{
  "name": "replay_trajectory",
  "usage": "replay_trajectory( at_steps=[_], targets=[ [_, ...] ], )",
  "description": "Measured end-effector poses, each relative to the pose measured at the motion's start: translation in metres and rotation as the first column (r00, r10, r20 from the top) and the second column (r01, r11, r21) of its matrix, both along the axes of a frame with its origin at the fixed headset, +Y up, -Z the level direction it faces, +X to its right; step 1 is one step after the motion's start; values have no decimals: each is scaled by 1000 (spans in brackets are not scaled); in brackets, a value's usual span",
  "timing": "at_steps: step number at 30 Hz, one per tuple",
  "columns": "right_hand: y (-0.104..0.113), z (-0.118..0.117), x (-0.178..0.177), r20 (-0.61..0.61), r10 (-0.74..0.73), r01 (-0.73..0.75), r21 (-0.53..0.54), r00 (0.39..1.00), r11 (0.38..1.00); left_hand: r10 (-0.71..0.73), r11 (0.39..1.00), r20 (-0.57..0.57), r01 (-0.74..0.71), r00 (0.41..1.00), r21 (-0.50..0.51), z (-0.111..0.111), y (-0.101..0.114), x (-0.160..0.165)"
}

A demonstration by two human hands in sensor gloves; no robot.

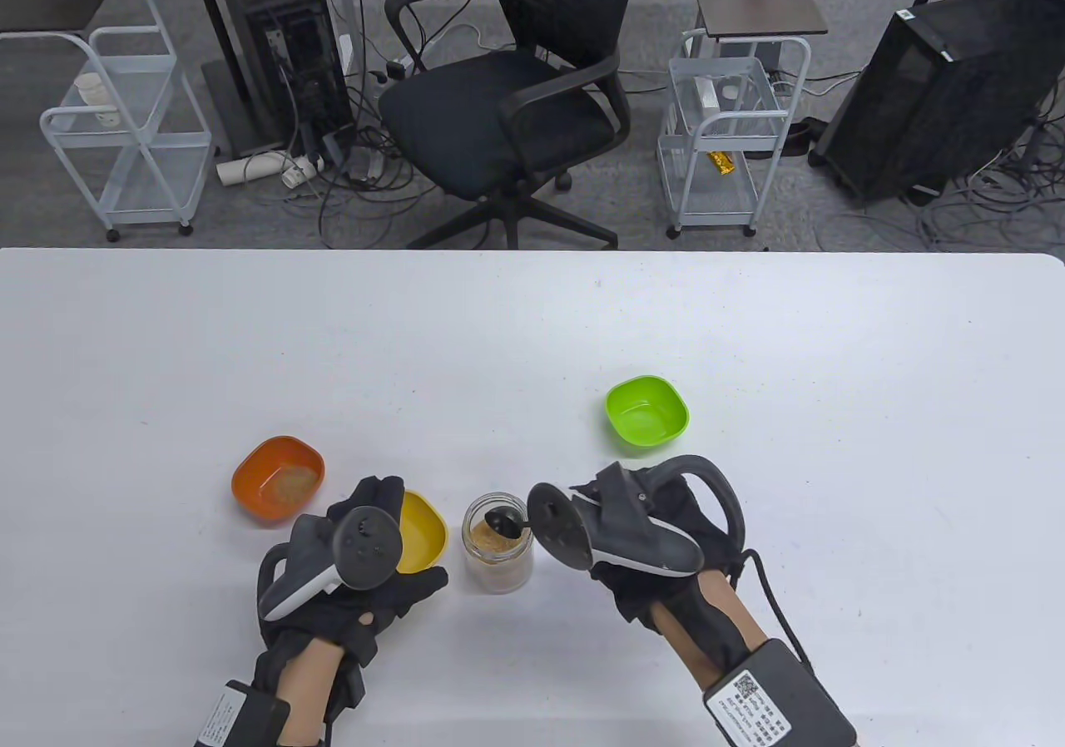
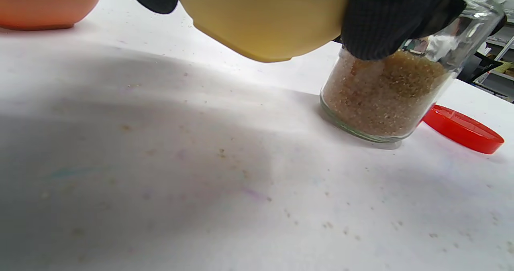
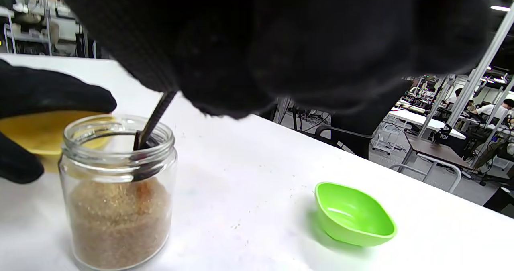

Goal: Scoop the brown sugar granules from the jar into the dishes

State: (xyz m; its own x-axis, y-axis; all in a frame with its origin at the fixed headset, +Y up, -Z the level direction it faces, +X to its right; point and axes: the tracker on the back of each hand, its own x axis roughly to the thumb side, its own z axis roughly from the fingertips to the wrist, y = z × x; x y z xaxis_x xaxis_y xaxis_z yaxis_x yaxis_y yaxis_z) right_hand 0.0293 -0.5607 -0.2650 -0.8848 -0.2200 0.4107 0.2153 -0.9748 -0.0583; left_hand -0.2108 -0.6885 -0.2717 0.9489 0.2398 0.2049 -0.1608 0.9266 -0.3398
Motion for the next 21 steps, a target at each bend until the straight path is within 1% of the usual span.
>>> replay_trajectory(
  at_steps=[7,9,11,12,14,16,18,21],
  targets=[
    [-4,-6,-28,-27,147,-147,22,989,989,-13,1000,1,13,1000,-2,0,0,0],
    [-4,-8,-35,-33,181,-182,-3,983,983,-16,1000,-1,16,1000,-5,1,0,-1],
    [-4,-11,-38,-35,177,-178,-35,984,983,-18,1000,-2,18,1000,-7,1,0,-1],
    [-4,-13,-38,-39,169,-171,-57,985,984,-21,1000,-3,21,1000,-9,1,0,-1],
    [-5,-20,-37,-35,116,-120,-140,993,983,-27,1000,-3,27,1000,-13,2,0,-1],
    [-7,-27,-33,-21,76,-79,-200,997,977,-30,999,-3,30,1000,-14,2,0,-1],
    [-7,-33,-27,-8,44,-45,-233,999,971,-34,999,-1,34,999,-12,2,0,-1],
    [-11,-44,-14,38,-73,82,-353,997,932,-34,999,1,34,999,-9,2,0,-1]
  ],
)
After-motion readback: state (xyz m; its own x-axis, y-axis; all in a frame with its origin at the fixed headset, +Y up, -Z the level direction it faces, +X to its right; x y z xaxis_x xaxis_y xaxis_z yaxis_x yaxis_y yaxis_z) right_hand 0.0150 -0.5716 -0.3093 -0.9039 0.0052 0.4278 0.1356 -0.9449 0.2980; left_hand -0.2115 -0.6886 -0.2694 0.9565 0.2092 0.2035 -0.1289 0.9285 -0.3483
